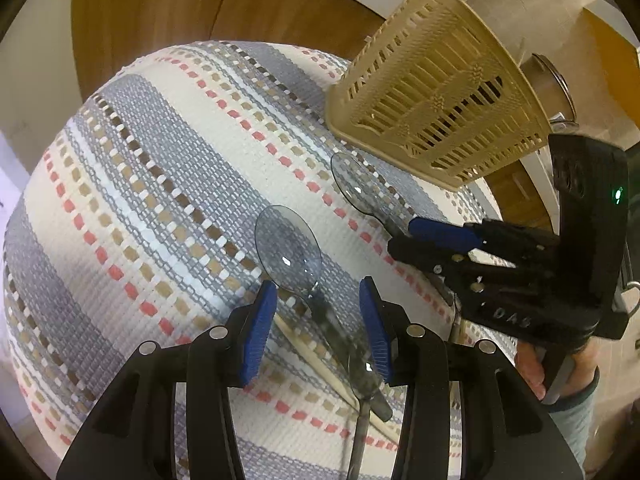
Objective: Organize utensils
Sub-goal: 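Lower the left tool to a clear plastic spoon and close on its handle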
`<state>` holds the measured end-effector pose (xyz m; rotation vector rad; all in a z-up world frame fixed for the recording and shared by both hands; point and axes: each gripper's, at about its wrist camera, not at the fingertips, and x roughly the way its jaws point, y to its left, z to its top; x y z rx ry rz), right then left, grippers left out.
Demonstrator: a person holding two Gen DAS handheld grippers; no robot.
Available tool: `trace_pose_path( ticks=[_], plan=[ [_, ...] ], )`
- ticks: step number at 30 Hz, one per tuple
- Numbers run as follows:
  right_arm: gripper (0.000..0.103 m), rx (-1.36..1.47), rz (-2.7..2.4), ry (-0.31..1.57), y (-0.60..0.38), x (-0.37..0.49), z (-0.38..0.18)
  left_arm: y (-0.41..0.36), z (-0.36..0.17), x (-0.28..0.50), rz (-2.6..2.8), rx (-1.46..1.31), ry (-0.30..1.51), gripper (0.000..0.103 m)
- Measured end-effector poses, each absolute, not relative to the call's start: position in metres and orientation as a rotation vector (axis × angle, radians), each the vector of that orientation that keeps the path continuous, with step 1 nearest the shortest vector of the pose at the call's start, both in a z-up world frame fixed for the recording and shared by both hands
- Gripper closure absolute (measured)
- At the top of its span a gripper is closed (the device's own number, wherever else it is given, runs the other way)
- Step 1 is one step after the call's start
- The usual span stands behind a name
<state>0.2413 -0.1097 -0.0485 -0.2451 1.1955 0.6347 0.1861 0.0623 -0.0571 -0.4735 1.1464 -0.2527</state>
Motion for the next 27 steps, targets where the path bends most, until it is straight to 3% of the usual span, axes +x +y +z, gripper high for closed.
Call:
trace_pose_path(
  ticks=[3, 5, 21, 24, 27],
  plan=[
    [0.089, -0.268, 0.602, 1.171, -0.112, 0.240, -0.050, 0.059, -0.057, 0.191, -0.256, -0.468, 1.148, 0.062],
    [0.092, -0.246, 0.579, 1.176, -0.118, 0.240, -0.051, 0.052, -0.056, 0.197, -0.255, -0.460, 1.146, 0.062],
    [0.093, 0.112, 0.423, 1.293, -0.185, 0.235, -0.053, -0.029, -0.051, 0.211, -0.217, -0.107, 1.160, 0.062],
    [0.091, 0.191, 0.429, 1.306, -0.192, 0.240, -0.054, -0.038, -0.050, 0.213, -0.216, -0.037, 1.148, 0.077],
    [0.079, 0.204, 0.417, 1.306, -0.197, 0.245, -0.049, -0.045, -0.051, 0.220, -0.263, -0.008, 1.150, 0.084]
  ],
)
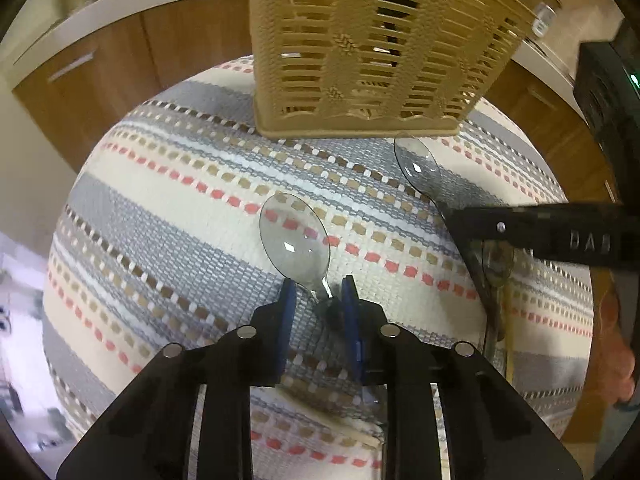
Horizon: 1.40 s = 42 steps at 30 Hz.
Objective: Organize utensils
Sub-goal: 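Lower the left tool to a clear plastic spoon and close on its handle, then lift the clear spoon into the caddy with the left tool while the right tool drops its clear spoon in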
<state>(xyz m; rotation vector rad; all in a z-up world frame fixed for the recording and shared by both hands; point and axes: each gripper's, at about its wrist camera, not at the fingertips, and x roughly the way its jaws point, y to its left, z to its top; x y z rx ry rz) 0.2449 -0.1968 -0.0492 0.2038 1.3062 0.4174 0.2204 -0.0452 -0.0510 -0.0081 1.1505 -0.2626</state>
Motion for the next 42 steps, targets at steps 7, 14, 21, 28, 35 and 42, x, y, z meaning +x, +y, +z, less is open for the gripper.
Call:
trace_pose_path(
  ticks=[7, 14, 21, 28, 35, 42],
  plan=[
    [0.073, 0.077, 0.393, 1.296, -0.169, 0.255, -0.045, -0.042, -0.050, 0.233, -0.358, 0.024, 1.177, 0.086],
    [0.092, -0.130, 0.318, 1.254, -0.133, 0.249, -0.050, -0.057, -0.054, 0.232, -0.305, 0.051, 1.182, 0.068],
    [0.093, -0.030, 0.362, 1.222, -0.164, 0.242, -0.042, -0.077, -0.060, 0.221, -0.203, 0.127, 1.135, 0.093],
    [0.093, 0.065, 0.486, 1.054, -0.189, 0.207, 0.004, -0.043, -0.018, 0.180, -0.296, -0.029, 0.914, 0.094],
    [0.093, 0.105, 0.567, 0.798, -0.207, 0.161, 0.071, -0.018, 0.054, 0.154, -0.362, -0.171, 0.619, 0.094],
    [0.093, 0.158, 0.560, 0.522, -0.216, 0.158, 0.137, -0.007, 0.119, 0.166, -0.401, -0.314, 0.333, 0.093]
  ],
)
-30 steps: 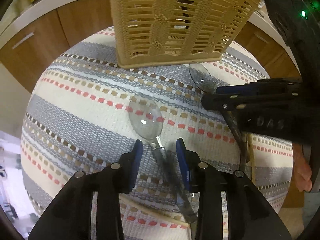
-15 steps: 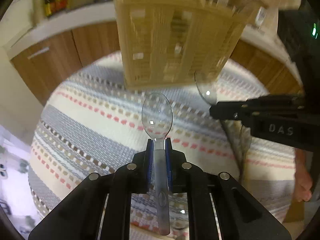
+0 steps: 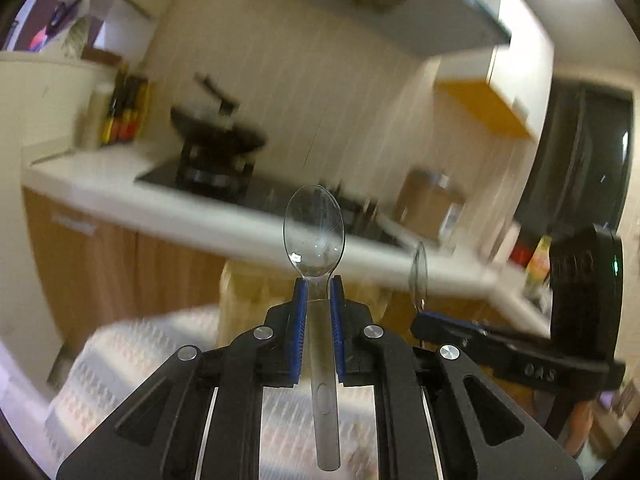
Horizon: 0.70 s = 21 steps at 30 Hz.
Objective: Organize utensils
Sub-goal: 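Lift the clear spoon into the caddy with the left tool while the right tool drops its clear spoon in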
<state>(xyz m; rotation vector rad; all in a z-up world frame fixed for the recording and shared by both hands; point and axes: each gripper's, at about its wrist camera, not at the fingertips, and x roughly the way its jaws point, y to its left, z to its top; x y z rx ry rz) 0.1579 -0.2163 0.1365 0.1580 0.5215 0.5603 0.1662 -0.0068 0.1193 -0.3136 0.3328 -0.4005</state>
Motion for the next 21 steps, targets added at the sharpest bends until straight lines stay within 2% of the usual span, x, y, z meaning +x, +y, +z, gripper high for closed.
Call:
trace_pose_path(
  ticks=[4, 10, 15, 21],
  plan=[
    [0.093, 0.116, 0.440, 0.394, -0.217, 0.174, 0.168, -0.017, 0.141, 0.186, -0.383, -0.361, 0.207, 0.093],
    [0.093, 0.064, 0.347, 0.271, -0.214, 0.217, 0.177, -0.046, 0.158, 0.220, -0.318, -0.343, 0.105, 0.093],
    [0.093, 0.004, 0.261, 0.167, -0.210, 0.233, 0.175, -0.061, 0.147, 0.247, -0.280, -0.299, 0.083, 0.093],
    [0.093, 0.014, 0.249, 0.125, -0.218, 0.252, 0.145, -0.070, 0.120, 0.264, -0.217, -0.267, 0.067, 0.093]
  ],
)
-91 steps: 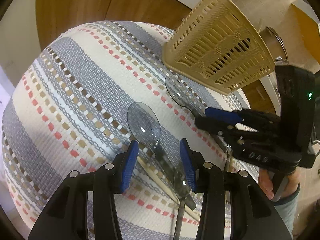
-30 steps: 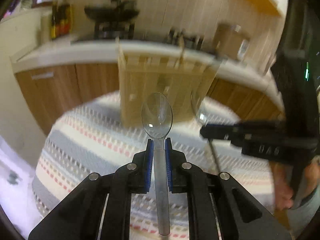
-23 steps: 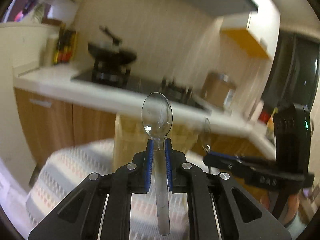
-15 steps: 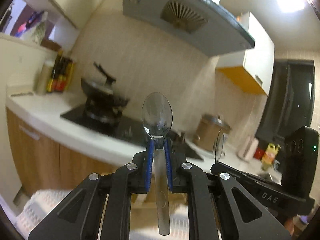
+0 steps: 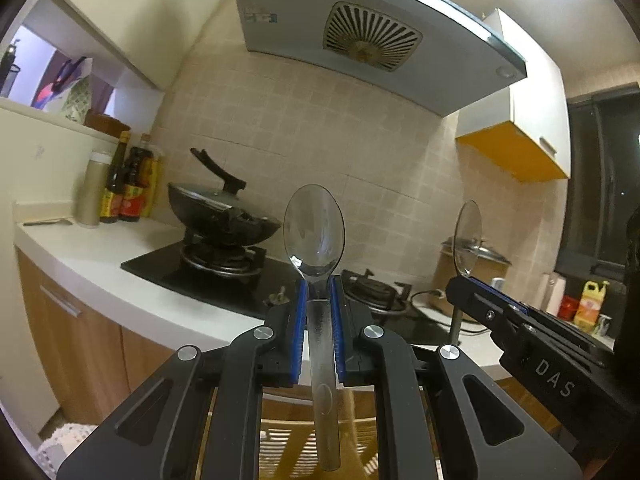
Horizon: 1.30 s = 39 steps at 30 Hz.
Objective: Organize utensils
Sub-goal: 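Lift the clear spoon into the caddy with the left tool while the right tool drops its clear spoon in, then lower the left tool onto a clear spoon while the right tool grasps another clear spoon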
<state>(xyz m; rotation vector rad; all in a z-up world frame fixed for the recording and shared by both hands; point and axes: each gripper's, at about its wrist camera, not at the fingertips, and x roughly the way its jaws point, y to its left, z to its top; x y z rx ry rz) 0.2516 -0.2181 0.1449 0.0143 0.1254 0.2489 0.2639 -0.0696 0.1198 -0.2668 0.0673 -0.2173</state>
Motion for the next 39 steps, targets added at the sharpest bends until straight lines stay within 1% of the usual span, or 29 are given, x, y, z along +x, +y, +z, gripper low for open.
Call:
trace_pose_path(
  ticks=[9, 18, 20, 22, 24, 25, 34, 37, 39],
  plan=[
    [0.093, 0.153, 0.299, 0.208, -0.248, 0.284, 0.104, -0.076, 0.082, 0.279, -0.123, -0.247, 0.082, 0.093],
    [0.092, 0.117, 0.317, 0.222, -0.242, 0.275, 0.092, -0.078, 0.072, 0.276, -0.174, -0.238, 0.114, 0.092],
    [0.092, 0.114, 0.320, 0.233, -0.241, 0.270, 0.091, -0.076, 0.072, 0.272, -0.187, -0.239, 0.118, 0.082],
    [0.089, 0.114, 0.318, 0.237, -0.241, 0.264, 0.092, -0.073, 0.073, 0.265, -0.186, -0.233, 0.117, 0.081],
    [0.065, 0.119, 0.322, 0.236, -0.242, 0.257, 0.094, -0.068, 0.077, 0.258, -0.200, -0.240, 0.122, 0.078],
    [0.062, 0.122, 0.319, 0.233, -0.243, 0.254, 0.095, -0.066, 0.078, 0.255, -0.202, -0.243, 0.125, 0.078],
    [0.062, 0.125, 0.300, 0.238, -0.244, 0.203, 0.117, -0.041, 0.110, 0.210, -0.252, -0.272, 0.150, 0.078],
    [0.062, 0.120, 0.299, 0.282, -0.242, 0.186, 0.125, -0.036, 0.121, 0.193, -0.304, -0.262, 0.213, 0.077],
    [0.062, 0.113, 0.304, 0.319, -0.240, 0.175, 0.127, -0.031, 0.124, 0.185, -0.387, -0.285, 0.299, 0.075]
  ],
)
